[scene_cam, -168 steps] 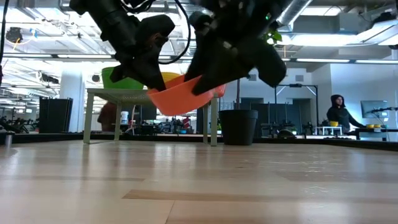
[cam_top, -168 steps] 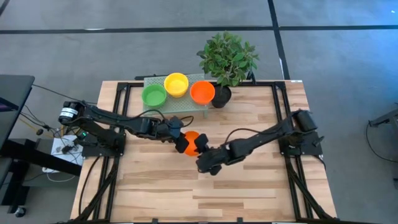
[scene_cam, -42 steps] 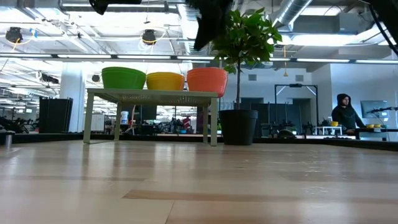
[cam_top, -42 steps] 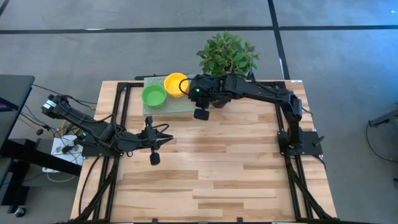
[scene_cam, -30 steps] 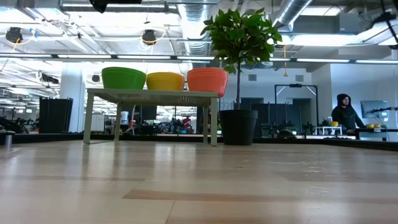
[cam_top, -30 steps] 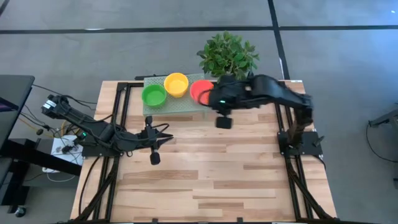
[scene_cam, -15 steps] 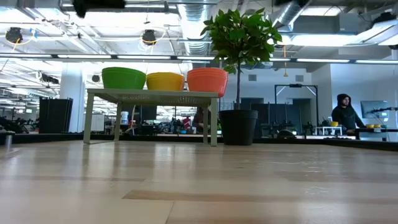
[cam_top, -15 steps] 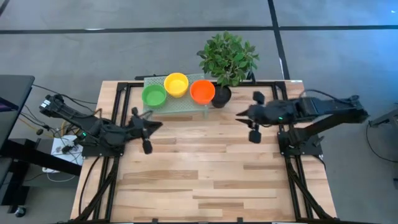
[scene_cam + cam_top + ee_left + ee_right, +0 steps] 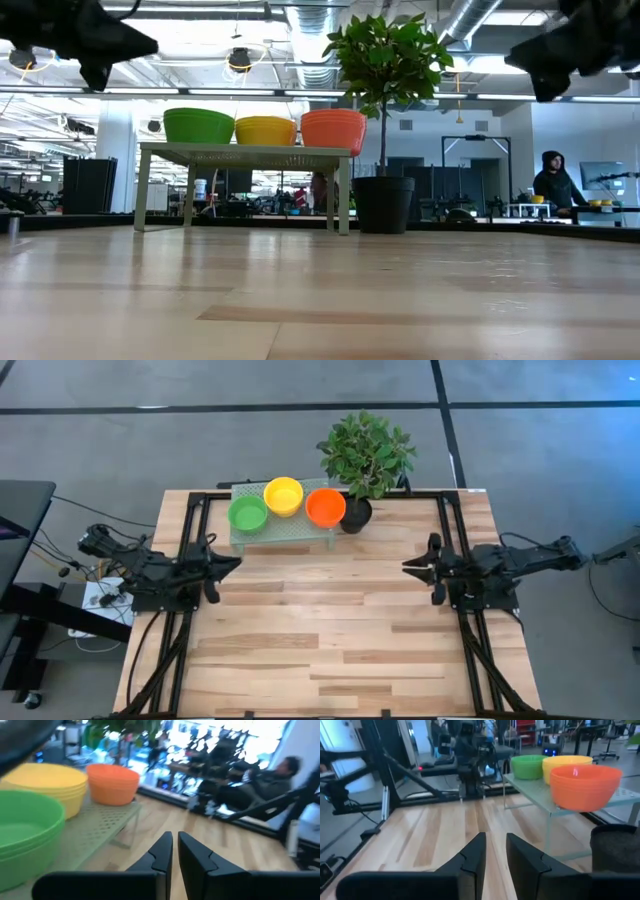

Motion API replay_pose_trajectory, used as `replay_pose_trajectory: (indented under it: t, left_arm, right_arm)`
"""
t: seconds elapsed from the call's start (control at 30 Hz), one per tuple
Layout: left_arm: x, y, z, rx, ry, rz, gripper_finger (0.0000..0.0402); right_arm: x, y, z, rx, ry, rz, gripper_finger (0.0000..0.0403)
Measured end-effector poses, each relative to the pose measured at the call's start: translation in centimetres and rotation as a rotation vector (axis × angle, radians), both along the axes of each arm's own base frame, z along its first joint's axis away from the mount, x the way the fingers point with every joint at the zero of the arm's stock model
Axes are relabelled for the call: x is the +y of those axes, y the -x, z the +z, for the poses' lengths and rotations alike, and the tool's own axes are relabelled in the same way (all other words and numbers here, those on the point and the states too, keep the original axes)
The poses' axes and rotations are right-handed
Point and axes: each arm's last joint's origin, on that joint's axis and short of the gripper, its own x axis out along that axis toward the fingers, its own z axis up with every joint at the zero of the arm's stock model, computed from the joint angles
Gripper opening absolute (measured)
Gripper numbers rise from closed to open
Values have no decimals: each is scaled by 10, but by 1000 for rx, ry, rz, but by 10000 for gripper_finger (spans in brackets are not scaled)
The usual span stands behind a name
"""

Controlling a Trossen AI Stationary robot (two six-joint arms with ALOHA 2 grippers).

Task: Pick & Place Mini bowls
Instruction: Return to Home Position

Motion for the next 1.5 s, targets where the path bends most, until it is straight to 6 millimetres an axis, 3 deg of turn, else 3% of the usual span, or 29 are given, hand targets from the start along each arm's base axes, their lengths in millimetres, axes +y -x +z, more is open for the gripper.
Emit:
replay_pose_trajectory:
  t: [0.2, 0.43, 0.63, 0.93, 1.17, 1.37, 1.5]
  left_arm:
    - [5, 11, 1, -87, -49, -39, 30]
    - [9, 21, 6, -129, -143, -63, 30]
    - [4, 12, -17, -120, -153, -89, 30]
    - [-2, 2, -47, -155, -175, -117, 30]
    - [2, 0, -46, -161, -242, -130, 30]
    - [14, -3, -49, -113, -279, -25, 30]
    - [16, -5, -54, -80, -254, -78, 30]
  right_arm:
    - [-3, 15, -22, -74, 4, 18, 71]
    - [-3, 14, -29, -49, 23, 11, 71]
    - [-6, 9, -48, -13, 40, -46, 71]
    - [-12, 8, -49, -25, 37, -83, 71]
    - [-15, 8, -46, -45, 51, -120, 71]
    - [-15, 8, -47, -43, 51, -121, 71]
    - [-15, 8, -47, -43, 51, -121, 71]
